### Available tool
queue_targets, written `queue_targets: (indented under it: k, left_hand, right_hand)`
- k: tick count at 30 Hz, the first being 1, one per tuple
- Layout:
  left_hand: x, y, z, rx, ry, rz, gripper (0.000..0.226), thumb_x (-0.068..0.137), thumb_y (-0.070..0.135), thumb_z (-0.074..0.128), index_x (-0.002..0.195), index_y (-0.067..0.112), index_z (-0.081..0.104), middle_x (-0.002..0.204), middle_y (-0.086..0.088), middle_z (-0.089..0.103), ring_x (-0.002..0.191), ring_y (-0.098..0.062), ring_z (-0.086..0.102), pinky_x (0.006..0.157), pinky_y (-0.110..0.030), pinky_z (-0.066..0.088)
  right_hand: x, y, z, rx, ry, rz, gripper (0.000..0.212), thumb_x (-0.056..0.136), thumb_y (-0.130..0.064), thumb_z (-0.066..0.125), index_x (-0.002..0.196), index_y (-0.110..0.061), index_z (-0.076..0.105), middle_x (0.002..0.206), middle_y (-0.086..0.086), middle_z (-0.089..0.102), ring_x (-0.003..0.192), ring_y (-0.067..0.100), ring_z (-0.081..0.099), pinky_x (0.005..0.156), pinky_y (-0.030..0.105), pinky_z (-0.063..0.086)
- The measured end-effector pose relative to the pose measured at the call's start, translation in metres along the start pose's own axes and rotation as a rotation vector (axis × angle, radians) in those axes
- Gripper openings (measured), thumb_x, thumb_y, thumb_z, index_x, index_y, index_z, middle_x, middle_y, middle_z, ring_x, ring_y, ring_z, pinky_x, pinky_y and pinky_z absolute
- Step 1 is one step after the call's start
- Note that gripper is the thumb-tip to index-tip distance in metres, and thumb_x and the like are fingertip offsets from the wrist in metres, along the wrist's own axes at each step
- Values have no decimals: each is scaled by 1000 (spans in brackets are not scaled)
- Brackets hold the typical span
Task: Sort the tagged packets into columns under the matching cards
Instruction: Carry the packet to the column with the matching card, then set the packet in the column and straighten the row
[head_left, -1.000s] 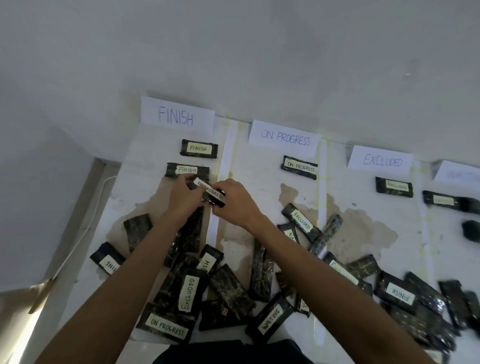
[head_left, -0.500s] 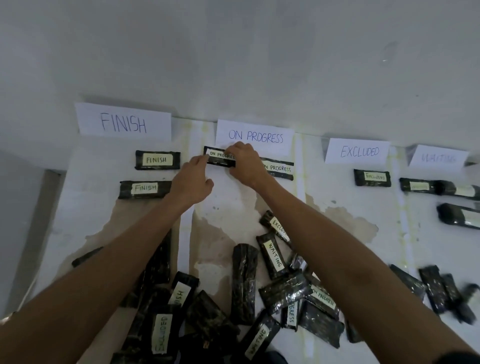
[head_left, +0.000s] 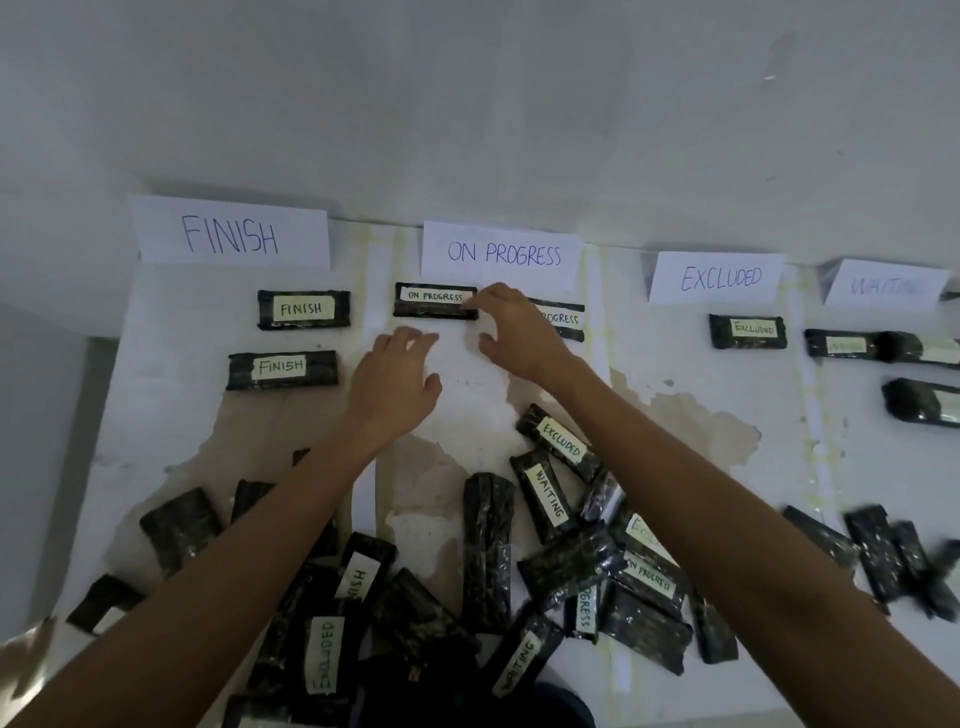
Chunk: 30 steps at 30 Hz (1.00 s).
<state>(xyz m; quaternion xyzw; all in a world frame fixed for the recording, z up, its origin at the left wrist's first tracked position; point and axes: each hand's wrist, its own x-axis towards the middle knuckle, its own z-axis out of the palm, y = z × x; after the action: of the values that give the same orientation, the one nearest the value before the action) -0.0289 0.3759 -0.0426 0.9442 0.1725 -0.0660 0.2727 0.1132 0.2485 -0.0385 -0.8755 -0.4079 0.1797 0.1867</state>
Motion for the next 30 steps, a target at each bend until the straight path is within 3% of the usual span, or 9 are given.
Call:
queue_targets:
  k: [5, 9, 11, 17, 24, 30]
  left_hand:
    - [-33, 18, 23, -32, -123, 52, 49, 89, 21, 51, 136, 16, 43, 135, -7, 46, 118, -29, 44, 93, -44, 45]
    - [-59, 25, 42, -4, -203, 52, 49, 88, 21, 50, 137, 15, 43, 136, -6, 44, 122, -28, 41, 97, -42, 42]
    - [-67, 26, 49, 27, -222, 65, 49, 88, 20, 51, 135, 14, 44, 138, -7, 42, 124, -29, 38, 99, -43, 41]
    - [-70, 32, 50, 26, -246, 48, 49, 89, 19, 49, 137, 14, 42, 139, -8, 40, 125, -29, 37, 100, -44, 40]
    - [-52, 64, 46, -41, -152, 91, 49, 88, 19, 52, 137, 17, 42, 135, -5, 45, 122, -26, 42, 95, -40, 44]
    - [-26, 113, 52, -77, -133, 147, 48, 89, 18, 50, 136, 16, 43, 135, -5, 44, 120, -27, 42, 93, -40, 45]
  right_hand:
    - [-57, 14, -15, -7, -158, 178, 41, 83, -9, 62, 123, -12, 57, 122, 9, 58, 112, 25, 54, 96, 39, 46]
    - [-103, 23, -4, -195, -358, 357, 51, 81, -20, 66, 128, -14, 48, 122, 12, 50, 111, 31, 53, 90, 42, 49]
    - [-122, 26, 5, -251, -378, 397, 56, 82, -21, 66, 132, -13, 43, 124, 14, 44, 110, 34, 51, 87, 43, 49]
    - [-150, 27, 17, -188, -163, 362, 54, 84, -19, 64, 133, -11, 43, 123, 17, 49, 112, 36, 48, 91, 46, 45]
    - [-148, 38, -22, 196, 123, 379, 53, 76, -13, 70, 126, -9, 53, 117, 13, 58, 103, 28, 56, 89, 37, 47]
    - [-140, 89, -65, 16, 193, 372, 49, 74, 0, 60, 122, -12, 58, 118, 11, 61, 104, 33, 53, 89, 45, 45]
